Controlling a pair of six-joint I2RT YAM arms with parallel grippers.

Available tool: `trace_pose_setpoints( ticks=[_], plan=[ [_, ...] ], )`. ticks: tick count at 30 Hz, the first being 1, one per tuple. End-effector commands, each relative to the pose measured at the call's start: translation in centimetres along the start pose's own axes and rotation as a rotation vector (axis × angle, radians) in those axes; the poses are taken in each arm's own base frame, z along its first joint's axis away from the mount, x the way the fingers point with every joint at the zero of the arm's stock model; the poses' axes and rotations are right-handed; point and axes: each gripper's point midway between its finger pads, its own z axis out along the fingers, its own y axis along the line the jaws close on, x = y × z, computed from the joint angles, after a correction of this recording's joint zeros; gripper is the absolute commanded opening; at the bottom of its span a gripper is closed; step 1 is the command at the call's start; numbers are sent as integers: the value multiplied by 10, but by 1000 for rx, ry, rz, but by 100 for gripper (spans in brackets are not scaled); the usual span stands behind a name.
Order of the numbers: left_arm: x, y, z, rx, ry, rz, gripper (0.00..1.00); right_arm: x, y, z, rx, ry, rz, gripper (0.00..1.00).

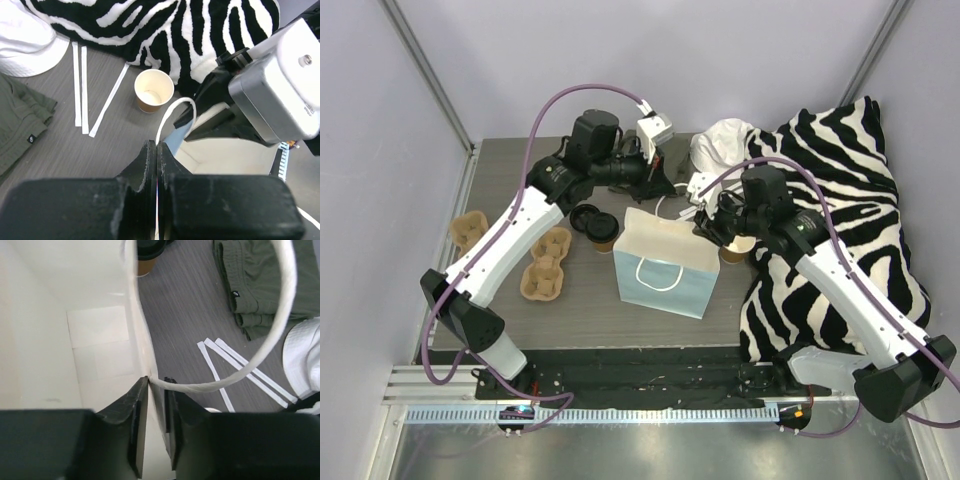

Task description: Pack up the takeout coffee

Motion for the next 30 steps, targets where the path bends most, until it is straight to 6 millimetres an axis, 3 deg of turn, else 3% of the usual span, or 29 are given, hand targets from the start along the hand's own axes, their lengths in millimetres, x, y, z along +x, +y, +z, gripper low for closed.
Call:
trace_pose_setpoints(
  ticks=[1, 2, 4, 12, 17, 25, 30],
  plan=[
    [-8, -4, -15, -10, -26, 8, 0, -20, 0, -1, -25, -82, -66, 18],
    [-5, -2, -13, -14, -16, 3, 0, -20, 1, -1, -27, -83, -69, 8],
    [8, 2, -11, -22, 26, -53, 0, -20, 1, -1, -31, -87, -88, 1],
    [70, 31, 5, -116, 241, -189, 0, -24, 10, -4, -71, -127, -168, 1],
    [89, 41, 17, -116, 326, -238, 0, -24, 15, -4, -93, -138, -223, 1],
    [104, 33, 25, -41, 415, -287, 0, -23, 17, -1, -100, -134, -270, 1],
    [121, 24, 18, 19, 491, -269, 0, -22, 13, 0, -85, -125, -276, 1]
  ],
)
